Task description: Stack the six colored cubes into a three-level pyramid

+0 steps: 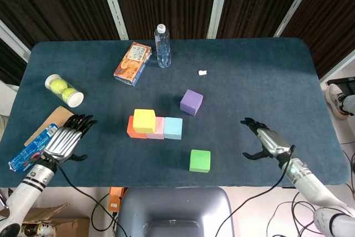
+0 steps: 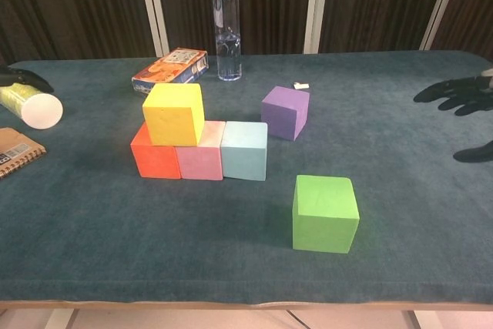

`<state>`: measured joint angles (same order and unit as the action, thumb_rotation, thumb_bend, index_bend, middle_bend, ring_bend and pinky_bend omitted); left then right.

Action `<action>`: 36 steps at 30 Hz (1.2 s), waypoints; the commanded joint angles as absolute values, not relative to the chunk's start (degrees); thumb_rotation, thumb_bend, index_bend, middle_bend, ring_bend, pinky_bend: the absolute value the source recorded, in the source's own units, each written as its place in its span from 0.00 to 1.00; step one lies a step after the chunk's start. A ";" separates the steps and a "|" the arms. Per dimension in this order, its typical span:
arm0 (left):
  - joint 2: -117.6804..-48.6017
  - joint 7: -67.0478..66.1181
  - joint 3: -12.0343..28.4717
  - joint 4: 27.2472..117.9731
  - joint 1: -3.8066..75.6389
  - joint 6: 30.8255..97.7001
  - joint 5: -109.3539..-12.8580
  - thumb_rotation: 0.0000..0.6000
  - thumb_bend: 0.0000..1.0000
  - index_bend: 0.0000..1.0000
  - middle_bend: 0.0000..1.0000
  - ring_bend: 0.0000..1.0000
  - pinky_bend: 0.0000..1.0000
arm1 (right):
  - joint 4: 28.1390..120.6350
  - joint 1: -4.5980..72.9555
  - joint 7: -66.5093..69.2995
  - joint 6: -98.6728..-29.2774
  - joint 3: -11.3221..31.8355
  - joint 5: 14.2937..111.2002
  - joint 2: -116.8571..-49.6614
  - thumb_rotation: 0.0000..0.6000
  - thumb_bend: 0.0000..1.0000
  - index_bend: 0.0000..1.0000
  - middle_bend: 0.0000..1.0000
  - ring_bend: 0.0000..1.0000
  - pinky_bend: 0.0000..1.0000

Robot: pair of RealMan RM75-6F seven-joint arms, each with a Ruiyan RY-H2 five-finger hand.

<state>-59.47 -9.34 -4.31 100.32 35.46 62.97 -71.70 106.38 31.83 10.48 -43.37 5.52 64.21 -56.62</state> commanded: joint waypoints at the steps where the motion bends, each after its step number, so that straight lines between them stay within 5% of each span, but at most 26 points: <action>1: -60.76 -7.30 -6.37 96.49 32.40 64.98 -75.13 1.00 0.10 0.15 0.06 0.00 0.07 | 109.72 29.82 7.80 -46.09 3.19 67.78 -58.14 1.00 0.18 0.11 0.00 0.00 0.00; 36: -61.44 -2.35 -4.11 89.76 26.27 61.34 -78.59 1.00 0.11 0.14 0.06 0.00 0.07 | 104.25 33.26 -7.25 -52.35 3.95 51.58 -82.51 1.00 0.16 0.18 0.00 0.00 0.00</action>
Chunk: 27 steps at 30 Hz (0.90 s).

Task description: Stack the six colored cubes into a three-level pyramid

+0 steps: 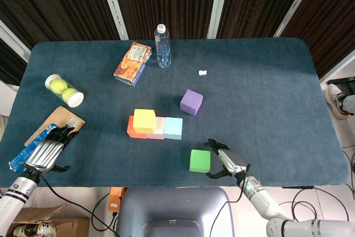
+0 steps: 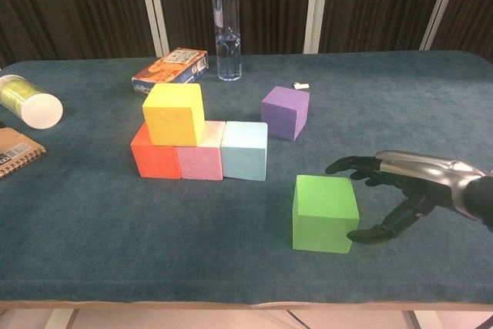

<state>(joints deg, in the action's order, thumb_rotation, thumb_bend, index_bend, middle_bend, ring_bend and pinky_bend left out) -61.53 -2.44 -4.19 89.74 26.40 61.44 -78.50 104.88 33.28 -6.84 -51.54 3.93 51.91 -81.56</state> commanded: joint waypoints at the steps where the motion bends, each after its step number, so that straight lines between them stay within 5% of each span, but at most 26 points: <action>1: -61.40 -2.28 -4.06 89.75 26.19 61.29 -78.66 1.00 0.11 0.14 0.06 0.00 0.07 | 103.97 33.09 -7.31 -52.99 4.07 51.60 -82.94 1.00 0.16 0.21 0.00 0.00 0.00; 9: -60.92 -0.11 -3.77 90.25 25.63 59.92 -78.94 1.00 0.11 0.14 0.06 0.00 0.07 | 102.40 32.28 -7.74 -55.04 4.62 50.72 -84.81 1.00 0.16 0.45 0.00 0.00 0.00; 27: -58.11 4.52 -2.06 90.60 25.48 58.11 -79.35 1.00 0.11 0.12 0.06 0.00 0.07 | 112.74 34.16 -3.38 -53.71 12.51 56.41 -69.41 1.00 0.16 0.43 0.00 0.00 0.02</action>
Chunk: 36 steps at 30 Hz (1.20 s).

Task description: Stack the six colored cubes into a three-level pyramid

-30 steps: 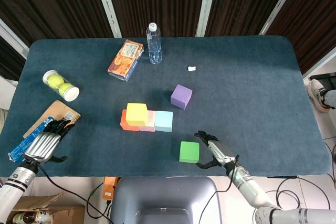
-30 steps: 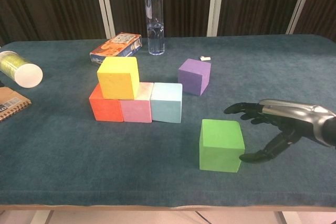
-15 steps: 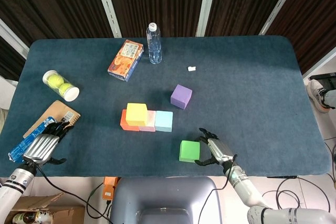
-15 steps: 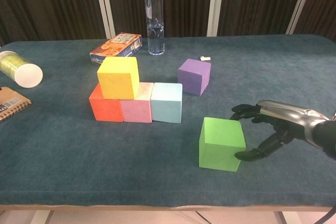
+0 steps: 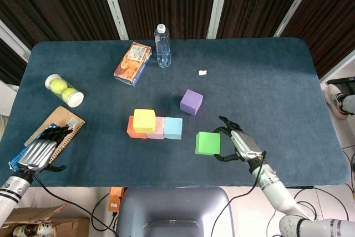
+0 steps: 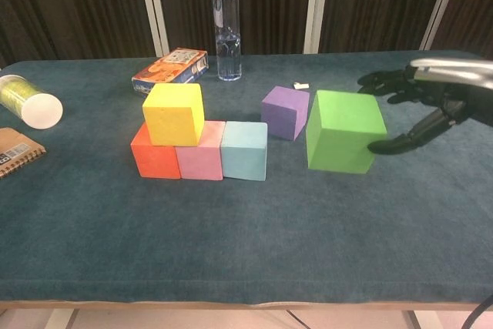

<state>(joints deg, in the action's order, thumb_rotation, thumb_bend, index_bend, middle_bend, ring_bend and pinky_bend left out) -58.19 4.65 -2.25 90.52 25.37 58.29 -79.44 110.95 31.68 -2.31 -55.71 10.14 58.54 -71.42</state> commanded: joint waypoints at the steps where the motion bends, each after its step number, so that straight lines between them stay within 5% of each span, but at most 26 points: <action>1: -58.13 4.43 -1.92 90.59 25.56 57.99 -79.29 1.00 0.11 0.12 0.06 0.00 0.07 | 112.86 35.39 -4.26 -53.06 13.43 54.91 -69.15 1.00 0.16 0.42 0.00 0.00 0.02; 14: -58.36 5.45 -0.92 89.46 25.40 56.95 -78.49 1.00 0.11 0.12 0.06 0.00 0.07 | 106.27 53.24 -18.62 -50.50 18.48 28.60 -75.27 1.00 0.16 0.41 0.00 0.00 0.00; 25: -58.69 8.01 -0.34 86.90 25.75 55.11 -78.34 1.00 0.11 0.12 0.06 0.00 0.07 | 97.12 58.10 -14.65 -41.24 18.58 22.18 -77.19 1.00 0.16 0.40 0.00 0.00 0.00; 36: -58.58 8.35 -0.07 86.48 25.85 54.39 -78.27 1.00 0.11 0.12 0.06 0.00 0.07 | 93.02 61.43 -13.03 -40.81 17.69 20.02 -79.67 1.00 0.16 0.40 0.00 0.00 0.00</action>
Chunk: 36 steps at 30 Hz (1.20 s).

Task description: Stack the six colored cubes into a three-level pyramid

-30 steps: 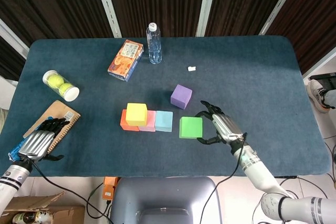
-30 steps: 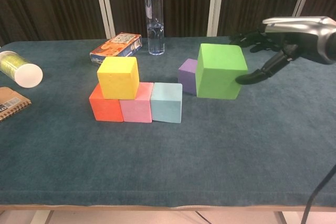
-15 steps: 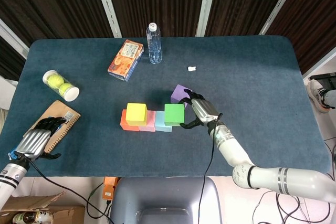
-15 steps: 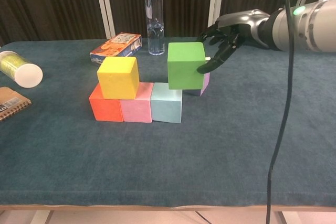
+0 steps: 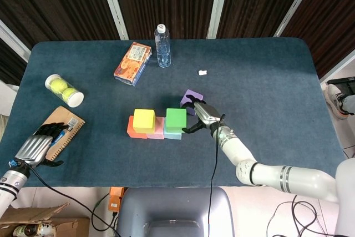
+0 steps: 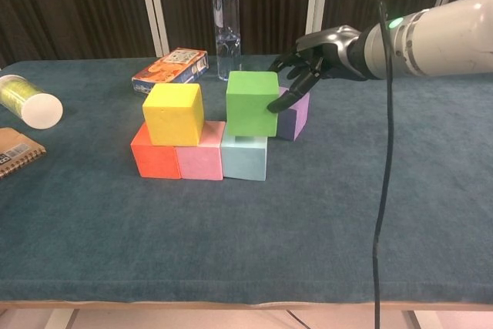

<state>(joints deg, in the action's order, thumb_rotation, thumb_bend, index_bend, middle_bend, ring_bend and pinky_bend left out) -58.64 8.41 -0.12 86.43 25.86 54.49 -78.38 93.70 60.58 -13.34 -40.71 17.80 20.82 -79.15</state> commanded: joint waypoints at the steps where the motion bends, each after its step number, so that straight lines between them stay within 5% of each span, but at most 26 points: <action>1: -58.55 8.32 -0.04 86.56 25.83 54.42 -78.27 1.00 0.11 0.12 0.06 0.00 0.07 | 92.73 61.76 -13.13 -40.88 17.49 19.69 -79.81 1.00 0.16 0.40 0.00 0.00 0.00; 36: -58.55 10.82 -0.06 85.06 25.39 54.06 -79.77 1.00 0.11 0.12 0.06 0.00 0.07 | 89.41 67.12 -13.54 -43.60 15.51 16.63 -85.17 1.00 0.16 0.38 0.00 0.00 0.00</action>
<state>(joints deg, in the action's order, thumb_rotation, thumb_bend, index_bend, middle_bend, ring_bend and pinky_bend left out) -58.56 10.81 -0.06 85.07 25.40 54.06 -79.77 89.44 67.10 -13.56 -43.57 15.50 16.61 -85.15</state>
